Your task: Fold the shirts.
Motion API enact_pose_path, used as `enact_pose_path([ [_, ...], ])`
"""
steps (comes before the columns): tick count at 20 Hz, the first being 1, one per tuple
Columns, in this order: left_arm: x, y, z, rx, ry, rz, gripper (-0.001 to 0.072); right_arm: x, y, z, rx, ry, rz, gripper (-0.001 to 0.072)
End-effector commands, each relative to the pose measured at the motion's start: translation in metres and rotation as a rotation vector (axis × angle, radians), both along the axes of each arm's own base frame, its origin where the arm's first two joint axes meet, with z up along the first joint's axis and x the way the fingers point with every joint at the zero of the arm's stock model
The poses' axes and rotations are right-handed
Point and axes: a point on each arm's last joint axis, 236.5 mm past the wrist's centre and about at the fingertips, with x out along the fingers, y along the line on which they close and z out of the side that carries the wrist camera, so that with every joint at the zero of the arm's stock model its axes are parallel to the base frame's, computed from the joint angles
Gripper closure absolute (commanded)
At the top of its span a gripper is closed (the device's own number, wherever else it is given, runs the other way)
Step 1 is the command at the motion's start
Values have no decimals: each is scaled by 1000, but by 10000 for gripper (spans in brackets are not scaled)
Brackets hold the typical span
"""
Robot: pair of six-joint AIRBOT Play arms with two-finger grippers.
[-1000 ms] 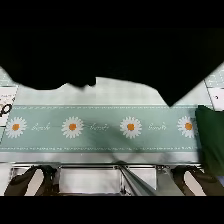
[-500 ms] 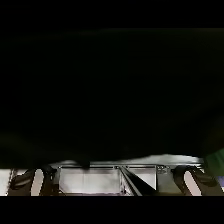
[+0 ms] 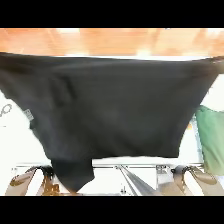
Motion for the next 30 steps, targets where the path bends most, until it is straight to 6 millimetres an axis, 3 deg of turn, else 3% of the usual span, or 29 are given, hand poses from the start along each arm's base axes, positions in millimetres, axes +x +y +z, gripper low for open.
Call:
enact_pose_path([
  [1, 75, 2, -87, -83, 120, -7, 686, 74, -3, -87, 106, 116, -5, 686],
  [4, 140, 8, -145, -100, 195, 17, 686, 138, -15, -154, 186, 200, -68, 686],
  [7, 189, 12, -195, -171, 280, 55, 687, 194, -4, -190, 324, 236, -43, 686],
  [10, 213, 8, -235, -264, 378, 80, 686, 228, 2, -218, 383, 288, -42, 686],
  [12, 214, 1, -252, -287, 442, 55, 686, 238, 5, -233, 397, 320, -41, 686],
  [14, 209, -4, -261, -292, 482, 34, 686, 240, 6, -240, 399, 335, -35, 686],
  [16, 199, -10, -256, -301, 511, 8, 686, 233, 6, -241, 388, 355, -14, 685],
  [20, 157, -29, -243, -203, 604, -180, 686, 195, 1, -239, 298, 450, 95, 685],
  [24, 101, -20, -275, -112, 821, -245, 686, 150, -15, -272, 176, 655, 119, 685],
  [30, 47, -12, -316, -148, 1006, -251, 686, 131, -22, -291, 133, 753, 129, 685],
])
